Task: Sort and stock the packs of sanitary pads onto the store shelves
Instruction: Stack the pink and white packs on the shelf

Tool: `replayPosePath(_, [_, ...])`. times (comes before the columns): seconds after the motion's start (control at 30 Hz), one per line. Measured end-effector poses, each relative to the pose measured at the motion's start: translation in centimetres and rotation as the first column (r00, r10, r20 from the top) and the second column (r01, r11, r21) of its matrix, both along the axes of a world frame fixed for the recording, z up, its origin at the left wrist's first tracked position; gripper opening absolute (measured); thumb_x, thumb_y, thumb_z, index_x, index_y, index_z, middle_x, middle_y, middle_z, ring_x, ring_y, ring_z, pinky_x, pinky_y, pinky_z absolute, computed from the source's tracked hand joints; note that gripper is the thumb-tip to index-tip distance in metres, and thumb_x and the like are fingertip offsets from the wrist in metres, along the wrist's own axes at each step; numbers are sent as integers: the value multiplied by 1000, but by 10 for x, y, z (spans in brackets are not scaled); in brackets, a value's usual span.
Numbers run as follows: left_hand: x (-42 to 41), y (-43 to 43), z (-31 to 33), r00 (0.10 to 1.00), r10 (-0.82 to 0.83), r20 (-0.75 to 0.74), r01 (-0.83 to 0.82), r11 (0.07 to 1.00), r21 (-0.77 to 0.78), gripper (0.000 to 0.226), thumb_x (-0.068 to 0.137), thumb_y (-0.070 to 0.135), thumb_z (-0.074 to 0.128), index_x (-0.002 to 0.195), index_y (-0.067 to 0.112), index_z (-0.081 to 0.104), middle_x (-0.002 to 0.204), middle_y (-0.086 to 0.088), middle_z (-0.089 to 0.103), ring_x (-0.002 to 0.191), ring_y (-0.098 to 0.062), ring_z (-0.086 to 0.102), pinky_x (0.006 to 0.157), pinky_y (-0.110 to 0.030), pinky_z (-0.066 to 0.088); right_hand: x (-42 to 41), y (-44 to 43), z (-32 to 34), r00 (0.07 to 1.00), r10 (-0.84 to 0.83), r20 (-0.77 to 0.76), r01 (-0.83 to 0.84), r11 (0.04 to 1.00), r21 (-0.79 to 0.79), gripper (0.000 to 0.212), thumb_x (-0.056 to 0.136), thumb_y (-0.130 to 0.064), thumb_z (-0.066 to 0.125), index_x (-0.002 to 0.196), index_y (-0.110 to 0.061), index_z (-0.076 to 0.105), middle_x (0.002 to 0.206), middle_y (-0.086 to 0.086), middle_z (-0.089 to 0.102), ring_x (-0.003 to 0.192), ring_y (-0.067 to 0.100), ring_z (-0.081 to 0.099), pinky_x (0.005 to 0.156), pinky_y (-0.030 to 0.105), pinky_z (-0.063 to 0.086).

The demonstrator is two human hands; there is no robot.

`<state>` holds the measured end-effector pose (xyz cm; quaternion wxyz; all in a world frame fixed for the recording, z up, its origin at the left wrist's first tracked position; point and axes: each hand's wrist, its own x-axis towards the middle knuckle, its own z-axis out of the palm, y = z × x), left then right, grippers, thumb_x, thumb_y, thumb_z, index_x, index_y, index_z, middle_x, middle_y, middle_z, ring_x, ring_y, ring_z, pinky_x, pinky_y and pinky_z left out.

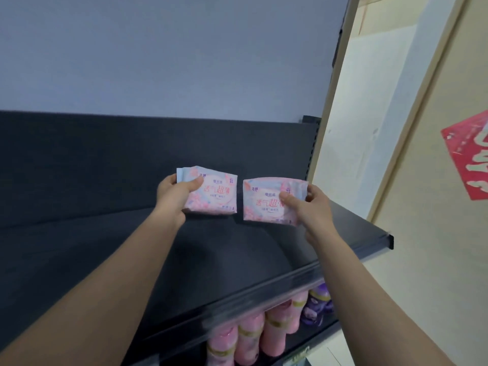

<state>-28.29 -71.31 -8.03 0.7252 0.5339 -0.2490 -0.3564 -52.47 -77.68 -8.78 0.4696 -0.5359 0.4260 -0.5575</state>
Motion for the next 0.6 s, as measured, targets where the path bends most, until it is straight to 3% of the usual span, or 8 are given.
replayPosePath(0.2, [-21,-59,-16,999,-4,49,2,999,43,39,82,10,74,119,8,58,107,-8,71,92,-23,71,83,-40,57,-27,-80,-8,998,56,-41,-54,998,45,35,80,-7,77,111,-10,61,105,5,69,91,21,70,70,32,59])
replayPosePath(0.37, [-41,-101,-24,995,30,96,-36,998,59,37,86,11,70,120,7,55,110,-9,69,93,-21,70,75,-35,56,-44,-156,-18,977,168,-129,-159,984,82,28,83,-8,75,107,-10,62,105,7,70,94,25,70,82,45,59])
replayPosePath(0.5, [-58,-125,-23,973,0,232,-29,992,121,34,82,10,74,110,16,56,110,-5,67,94,-20,67,82,-41,56,-49,-208,-20,935,277,-223,-263,961,88,22,85,-7,71,100,-18,59,109,8,69,99,27,68,86,50,57])
replayPosePath(0.57, [-68,-135,-25,946,-23,324,-40,982,186,39,77,4,78,99,22,52,100,0,65,87,-15,64,79,-41,55,-50,-231,-22,917,317,-243,-300,948,105,28,87,-8,69,112,-15,57,115,9,67,102,27,66,86,49,57])
replayPosePath(0.6, [-73,-139,-25,924,-29,381,-58,975,215,45,74,2,80,103,21,51,98,3,63,86,-12,62,74,-36,54,-50,-240,-23,907,332,-260,-312,943,113,36,88,-9,69,121,-13,55,118,9,65,103,27,65,85,47,58])
